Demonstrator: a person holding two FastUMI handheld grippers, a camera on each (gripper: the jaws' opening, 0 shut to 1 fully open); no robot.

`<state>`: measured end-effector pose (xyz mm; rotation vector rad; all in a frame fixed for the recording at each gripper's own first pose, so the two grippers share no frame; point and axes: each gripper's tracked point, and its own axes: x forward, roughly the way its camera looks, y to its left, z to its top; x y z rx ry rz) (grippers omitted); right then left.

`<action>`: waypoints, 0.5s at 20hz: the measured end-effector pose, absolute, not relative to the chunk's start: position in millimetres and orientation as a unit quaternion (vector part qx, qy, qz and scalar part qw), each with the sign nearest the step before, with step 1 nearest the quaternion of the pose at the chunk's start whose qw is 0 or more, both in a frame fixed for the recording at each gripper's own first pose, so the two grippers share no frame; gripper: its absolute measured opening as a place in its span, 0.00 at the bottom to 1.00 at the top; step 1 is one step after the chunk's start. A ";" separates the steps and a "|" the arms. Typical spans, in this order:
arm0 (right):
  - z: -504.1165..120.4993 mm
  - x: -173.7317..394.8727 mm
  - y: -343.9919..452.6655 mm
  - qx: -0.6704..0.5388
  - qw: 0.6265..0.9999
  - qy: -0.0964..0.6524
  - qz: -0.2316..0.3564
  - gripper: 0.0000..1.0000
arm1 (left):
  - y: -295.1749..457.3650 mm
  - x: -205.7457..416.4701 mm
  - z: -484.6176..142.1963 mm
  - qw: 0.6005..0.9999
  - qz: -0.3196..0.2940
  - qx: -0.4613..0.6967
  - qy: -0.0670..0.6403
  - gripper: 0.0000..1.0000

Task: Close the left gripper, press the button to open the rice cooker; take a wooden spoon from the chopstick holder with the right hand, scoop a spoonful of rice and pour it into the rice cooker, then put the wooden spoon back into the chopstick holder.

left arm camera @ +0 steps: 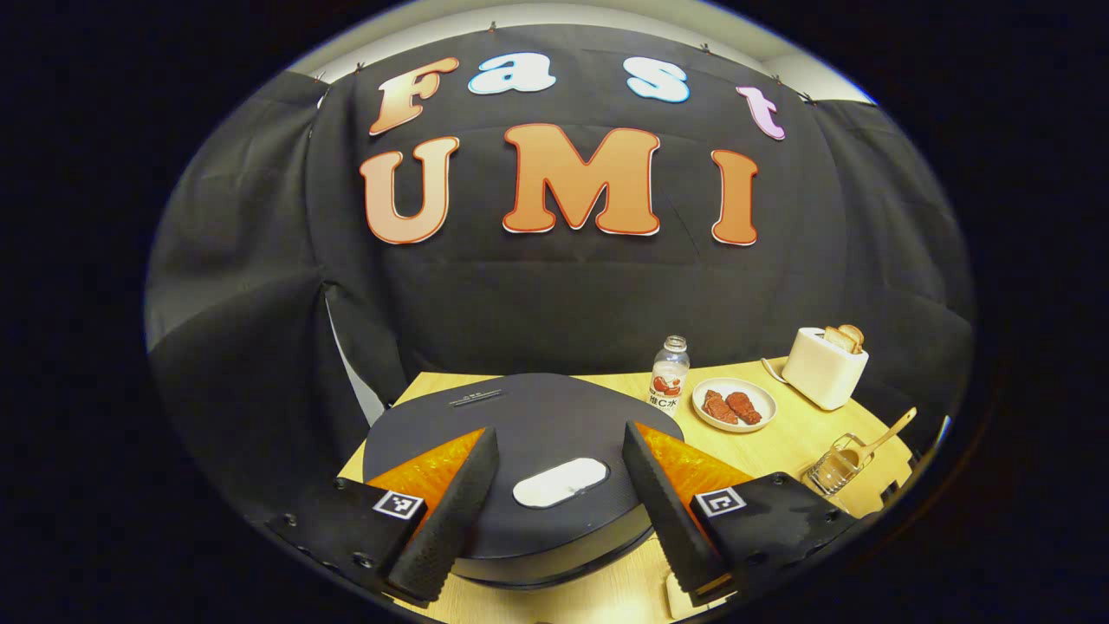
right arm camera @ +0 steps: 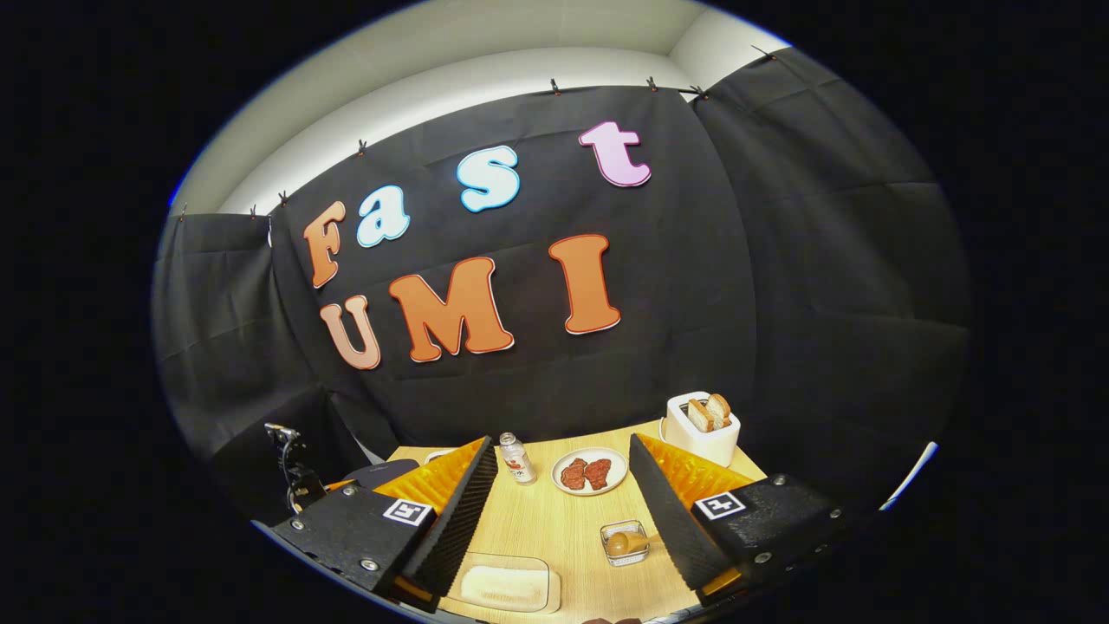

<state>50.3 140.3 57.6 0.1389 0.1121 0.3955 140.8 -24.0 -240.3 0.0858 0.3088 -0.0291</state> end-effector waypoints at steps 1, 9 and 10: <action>56.0 50.7 140.1 0.070 0.977 0.057 0.195 0.95 | -22.8 139.5 -248.5 0.987 -0.010 0.029 0.160 0.98; 43.4 56.7 137.8 0.079 0.976 0.074 0.187 0.95 | -26.1 130.6 -283.5 0.986 -0.018 0.083 0.142 0.97; 42.1 56.5 139.5 0.079 0.976 0.076 0.188 0.95 | -27.0 133.3 -281.4 0.987 -0.018 0.082 0.134 1.00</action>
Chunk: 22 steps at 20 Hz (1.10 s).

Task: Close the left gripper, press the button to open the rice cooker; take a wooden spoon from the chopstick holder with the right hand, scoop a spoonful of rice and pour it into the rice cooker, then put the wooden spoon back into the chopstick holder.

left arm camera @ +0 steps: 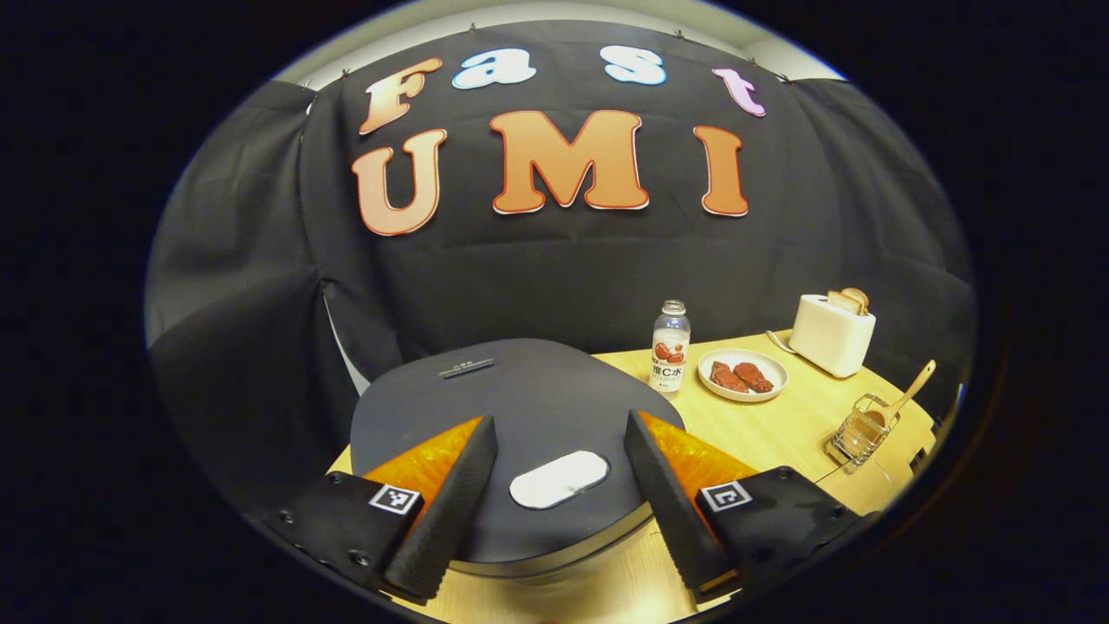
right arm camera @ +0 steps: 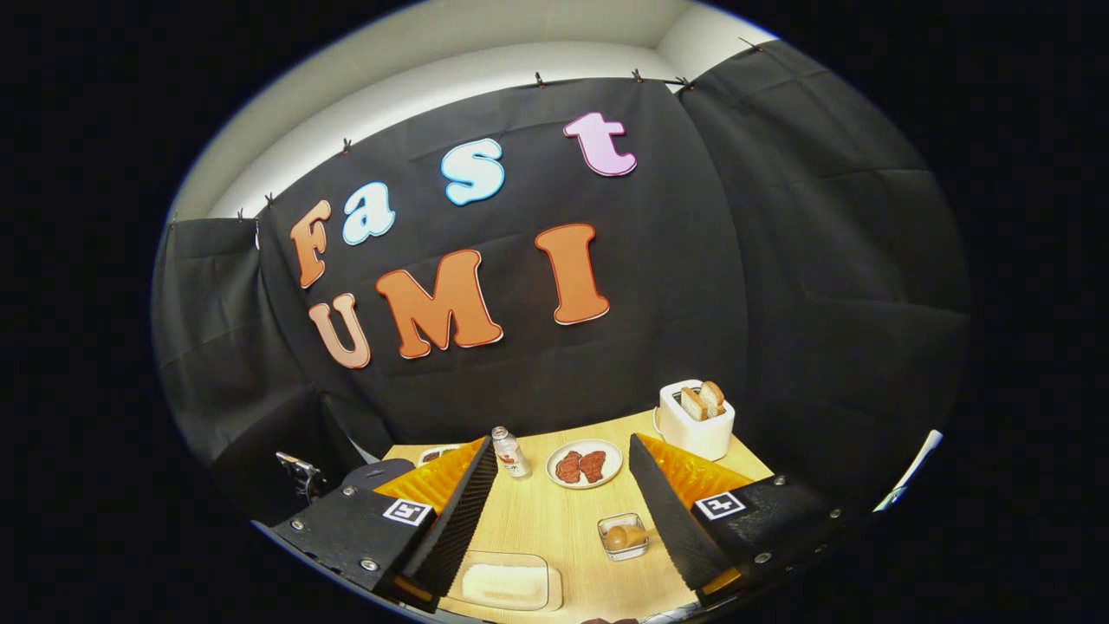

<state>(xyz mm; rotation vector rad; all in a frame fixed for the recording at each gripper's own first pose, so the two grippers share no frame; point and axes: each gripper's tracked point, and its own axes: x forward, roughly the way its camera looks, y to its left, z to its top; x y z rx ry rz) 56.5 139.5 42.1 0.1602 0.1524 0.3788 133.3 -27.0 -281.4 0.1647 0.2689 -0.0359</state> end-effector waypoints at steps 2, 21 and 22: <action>39.2 56.7 140.2 0.074 0.977 0.074 0.188 0.95 | -26.6 134.6 -275.5 0.988 -0.022 0.089 0.123 1.00; 106.9 71.7 135.3 0.028 0.983 -0.014 0.179 1.00 | 23.4 84.6 86.3 0.999 -0.033 0.030 0.019 0.94; 111.0 70.6 134.2 0.026 0.984 -0.020 0.177 0.95 | 22.7 75.6 101.0 0.999 -0.039 0.023 0.012 0.94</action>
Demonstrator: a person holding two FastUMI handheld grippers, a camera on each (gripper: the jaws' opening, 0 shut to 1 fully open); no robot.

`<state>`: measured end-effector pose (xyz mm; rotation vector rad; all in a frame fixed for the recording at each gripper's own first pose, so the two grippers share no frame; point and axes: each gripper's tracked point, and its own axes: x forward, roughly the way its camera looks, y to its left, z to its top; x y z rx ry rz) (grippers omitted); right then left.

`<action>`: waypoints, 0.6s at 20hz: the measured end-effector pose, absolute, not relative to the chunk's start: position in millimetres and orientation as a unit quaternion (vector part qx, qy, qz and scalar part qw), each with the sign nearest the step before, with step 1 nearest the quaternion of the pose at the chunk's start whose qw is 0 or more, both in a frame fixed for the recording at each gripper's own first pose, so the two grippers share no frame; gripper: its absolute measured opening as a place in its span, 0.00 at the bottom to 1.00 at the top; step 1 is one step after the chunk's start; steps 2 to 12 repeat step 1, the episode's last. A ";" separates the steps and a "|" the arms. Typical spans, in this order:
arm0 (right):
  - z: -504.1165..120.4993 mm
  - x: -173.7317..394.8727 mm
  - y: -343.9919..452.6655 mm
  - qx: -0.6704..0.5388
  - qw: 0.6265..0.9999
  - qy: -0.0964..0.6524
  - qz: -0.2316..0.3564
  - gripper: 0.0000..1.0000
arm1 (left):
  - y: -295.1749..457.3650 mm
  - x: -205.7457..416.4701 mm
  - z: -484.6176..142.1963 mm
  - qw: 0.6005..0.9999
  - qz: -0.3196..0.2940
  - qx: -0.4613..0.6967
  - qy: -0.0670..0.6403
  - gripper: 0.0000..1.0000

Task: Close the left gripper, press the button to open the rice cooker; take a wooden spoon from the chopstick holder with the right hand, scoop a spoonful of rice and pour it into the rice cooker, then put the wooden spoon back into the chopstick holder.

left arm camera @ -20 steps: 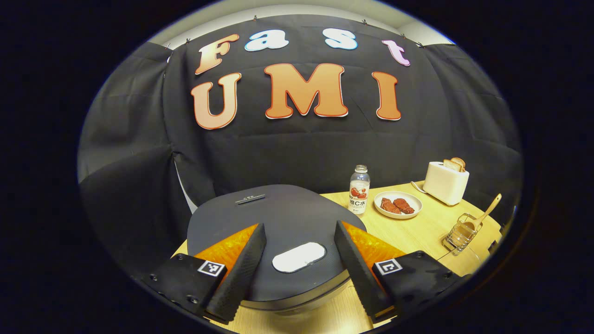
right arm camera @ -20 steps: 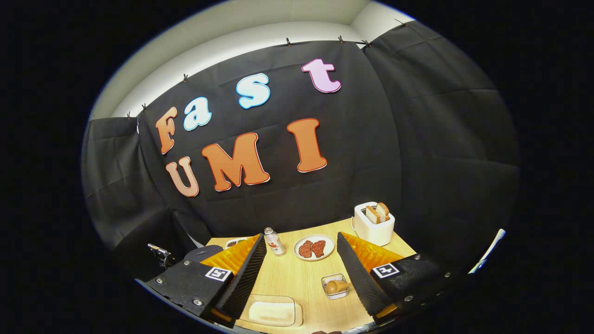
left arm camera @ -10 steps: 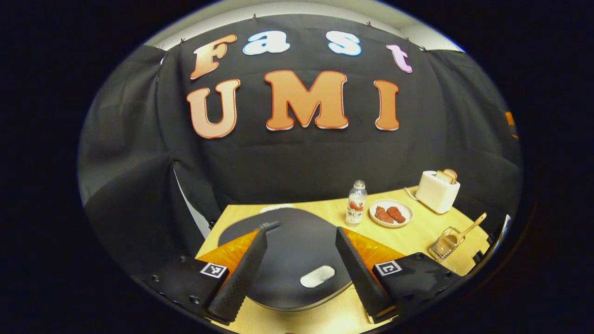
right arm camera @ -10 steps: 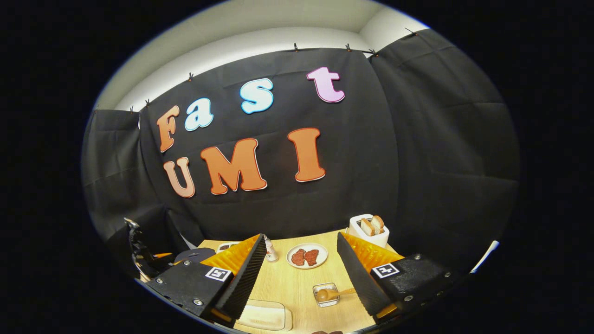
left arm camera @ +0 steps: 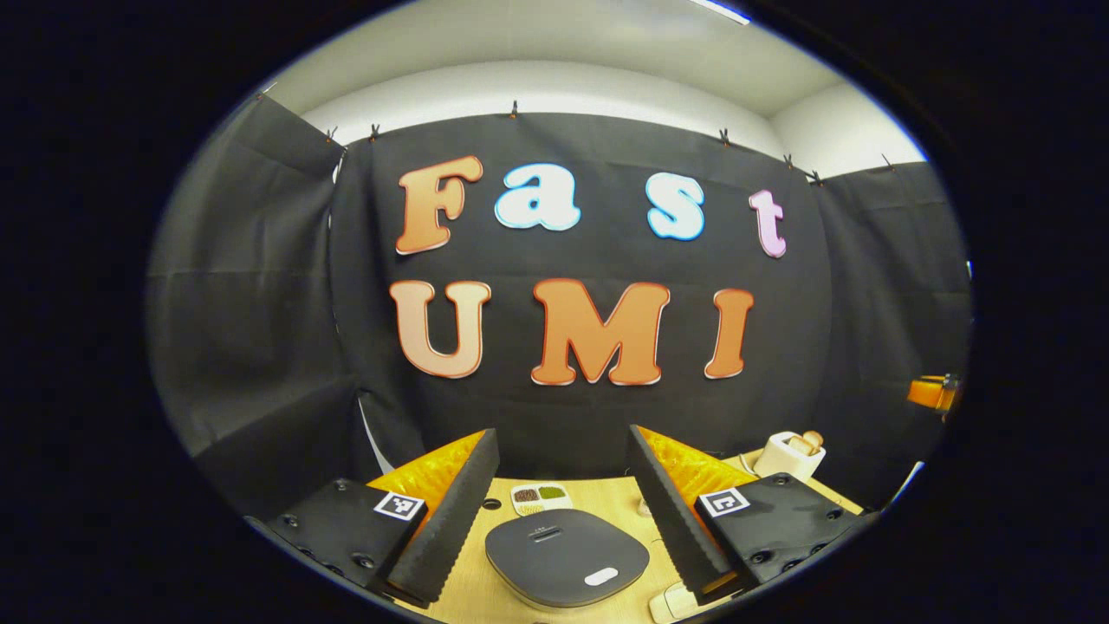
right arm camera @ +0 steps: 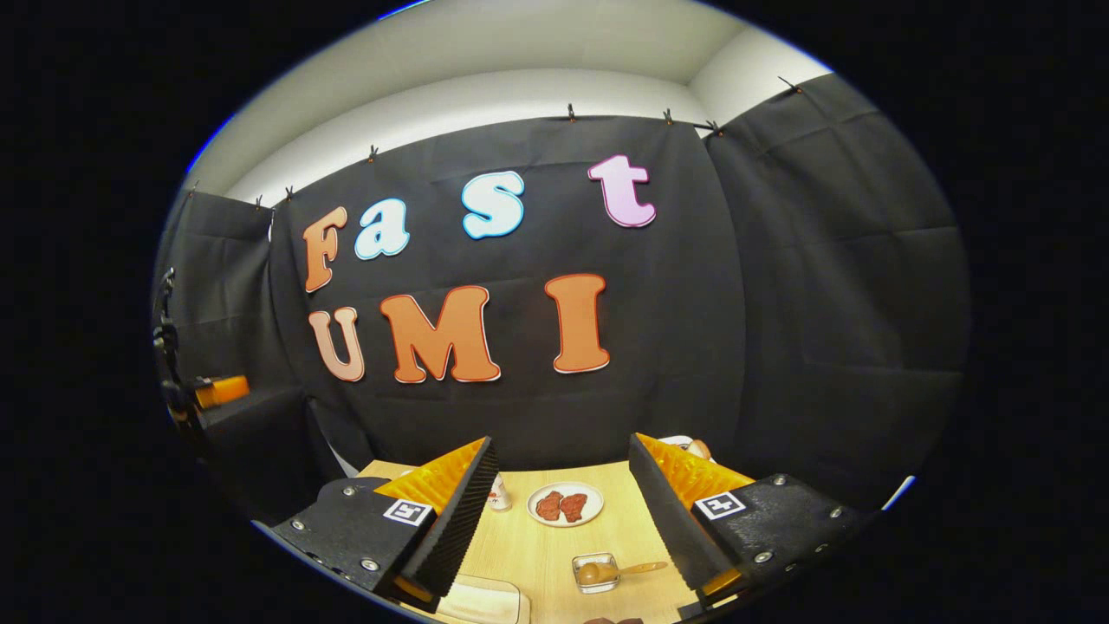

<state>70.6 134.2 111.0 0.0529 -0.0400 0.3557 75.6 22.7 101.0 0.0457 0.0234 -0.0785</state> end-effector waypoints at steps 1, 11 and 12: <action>115.3 70.4 133.1 0.025 0.984 -0.024 0.176 0.95 | 23.7 66.5 109.6 0.999 -0.042 0.018 0.005 0.94; 115.3 70.4 133.1 0.025 0.984 -0.024 0.176 0.95 | 23.7 66.5 109.6 0.999 -0.042 0.018 0.005 0.94; 115.3 70.4 133.1 0.025 0.984 -0.024 0.176 0.95 | 23.7 66.5 109.6 0.999 -0.042 0.018 0.005 0.94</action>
